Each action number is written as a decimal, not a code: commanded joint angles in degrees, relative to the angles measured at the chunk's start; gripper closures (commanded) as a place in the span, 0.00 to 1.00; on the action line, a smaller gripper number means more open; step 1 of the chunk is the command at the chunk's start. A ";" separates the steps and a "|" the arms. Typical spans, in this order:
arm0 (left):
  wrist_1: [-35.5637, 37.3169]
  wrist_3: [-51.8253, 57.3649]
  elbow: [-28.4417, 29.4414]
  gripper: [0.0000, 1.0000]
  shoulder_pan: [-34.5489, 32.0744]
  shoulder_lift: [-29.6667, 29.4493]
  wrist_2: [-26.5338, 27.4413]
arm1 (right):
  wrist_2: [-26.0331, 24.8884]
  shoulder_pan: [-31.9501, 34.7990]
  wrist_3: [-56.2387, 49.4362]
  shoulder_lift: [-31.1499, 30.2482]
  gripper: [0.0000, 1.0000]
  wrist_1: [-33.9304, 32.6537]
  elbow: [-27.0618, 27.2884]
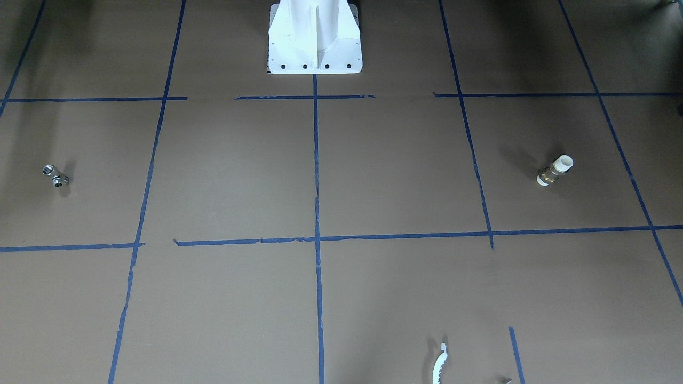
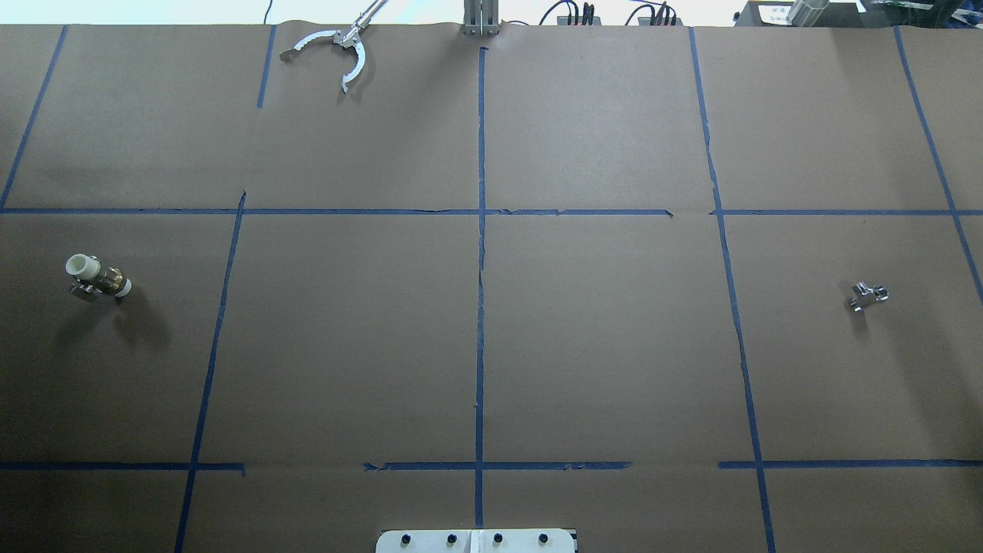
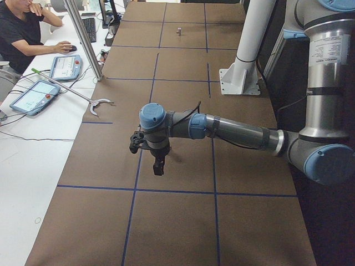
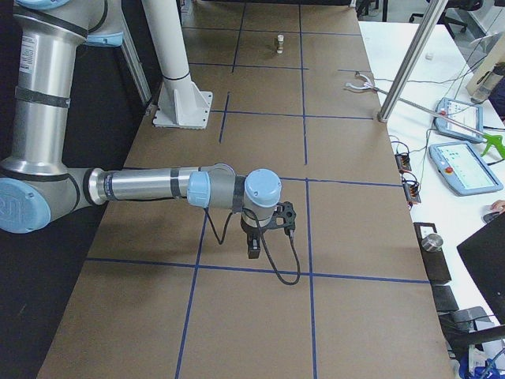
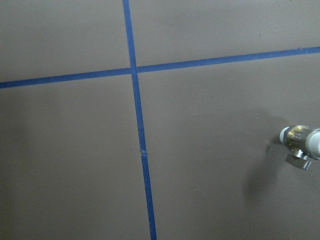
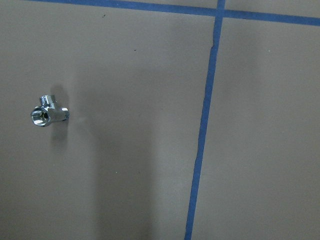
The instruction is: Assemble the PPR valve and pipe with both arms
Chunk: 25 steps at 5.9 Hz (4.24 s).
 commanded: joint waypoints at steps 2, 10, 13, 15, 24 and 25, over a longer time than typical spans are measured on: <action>0.24 0.28 -1.61 0.00 1.76 -0.34 0.77 | -0.01 0.47 -0.83 0.08 0.00 0.09 0.18; -5.78 -10.61 -2.84 0.00 10.06 -1.21 -0.63 | 3.95 0.47 -1.18 0.25 0.00 2.09 0.54; -17.76 -28.72 0.92 0.00 21.52 -4.02 -0.10 | 3.95 0.38 -1.10 -0.10 0.00 6.59 0.01; -17.78 -29.16 2.70 0.00 24.15 -6.31 3.90 | 3.95 0.38 -0.75 -0.10 0.00 6.59 -0.08; -17.86 -28.72 6.39 0.17 26.81 -8.69 5.34 | 4.21 0.29 -0.31 -0.10 0.00 6.42 -0.17; -17.86 -28.64 6.56 0.29 26.81 -8.60 5.34 | 4.30 0.29 -0.31 -0.10 0.00 6.42 -0.17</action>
